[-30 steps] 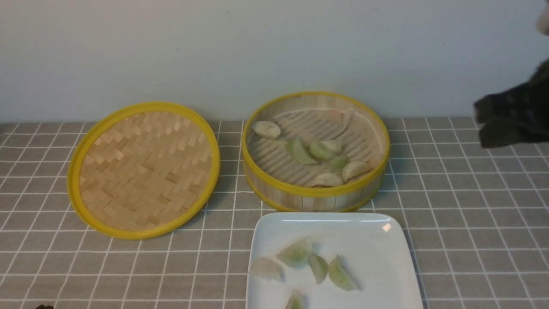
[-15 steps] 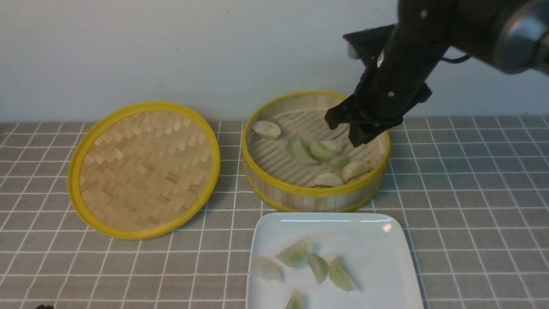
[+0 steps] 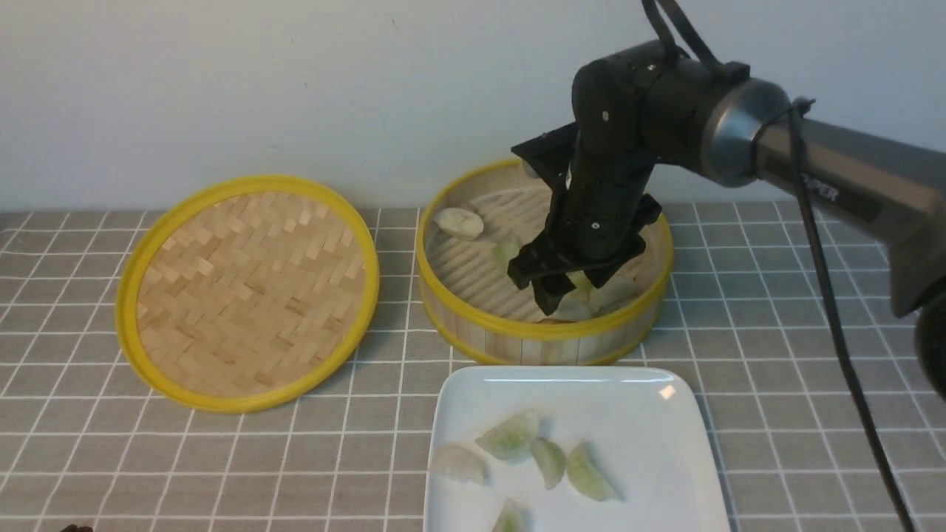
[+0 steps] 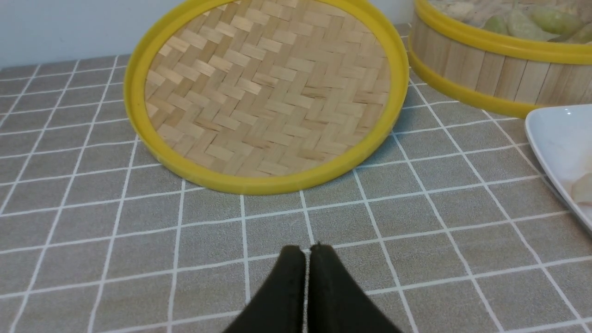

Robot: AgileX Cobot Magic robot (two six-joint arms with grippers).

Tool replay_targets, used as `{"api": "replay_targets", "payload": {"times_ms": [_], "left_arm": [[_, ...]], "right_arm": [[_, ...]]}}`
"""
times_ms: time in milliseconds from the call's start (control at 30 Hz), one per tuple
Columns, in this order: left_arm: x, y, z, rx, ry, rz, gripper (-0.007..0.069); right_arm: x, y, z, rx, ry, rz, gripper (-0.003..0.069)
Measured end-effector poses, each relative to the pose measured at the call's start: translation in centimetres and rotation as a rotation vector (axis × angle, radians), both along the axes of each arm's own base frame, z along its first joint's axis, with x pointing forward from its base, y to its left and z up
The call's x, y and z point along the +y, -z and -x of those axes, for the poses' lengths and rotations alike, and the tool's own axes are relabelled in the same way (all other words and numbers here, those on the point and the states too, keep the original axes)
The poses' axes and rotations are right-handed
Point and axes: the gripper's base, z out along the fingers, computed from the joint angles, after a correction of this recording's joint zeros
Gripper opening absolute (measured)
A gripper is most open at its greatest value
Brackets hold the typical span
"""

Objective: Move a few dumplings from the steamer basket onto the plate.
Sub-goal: Use the right arm to grab a dumpling from inside the steamer, then use the right arm to put the dumpling into the plate

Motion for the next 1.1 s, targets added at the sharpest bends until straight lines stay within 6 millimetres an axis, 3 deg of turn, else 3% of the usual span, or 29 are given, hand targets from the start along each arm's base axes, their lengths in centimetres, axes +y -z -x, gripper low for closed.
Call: {"api": "replay_targets", "payload": {"times_ms": [400,500,633,733,900,1000,1067,1100], "left_arm": [[0.0,0.0,0.0,0.0,0.0,0.0,-0.0005],[0.0,0.0,0.0,0.0,0.0,0.0,-0.0005],[0.0,0.0,0.0,0.0,0.0,0.0,-0.0005],[0.0,0.0,0.0,0.0,0.0,0.0,-0.0005],[0.0,0.0,0.0,0.0,0.0,0.0,-0.0005],[0.0,0.0,0.0,0.0,0.0,0.0,-0.0005],[0.0,0.0,0.0,0.0,0.0,0.0,-0.0005],[0.0,0.0,0.0,0.0,0.0,0.0,-0.0005]], "right_arm": [[0.4,3.5,-0.8,0.038,-0.018,0.025,0.0486],[0.5,3.9,-0.9,0.04,-0.022,0.027,0.0438],[0.4,4.0,-1.0,0.033,-0.032,0.044,0.0252],[0.6,3.5,-1.2,0.032,-0.023,0.031,0.0258],[0.9,0.1,-0.9,-0.014,-0.007,-0.046,0.0259],[0.4,-4.3,0.1,-0.088,0.0,-0.095,0.0259],[-0.4,-7.1,1.8,-0.116,0.001,-0.128,0.0259],[-0.6,-7.4,2.4,-0.106,0.001,-0.133,0.0259]]}}
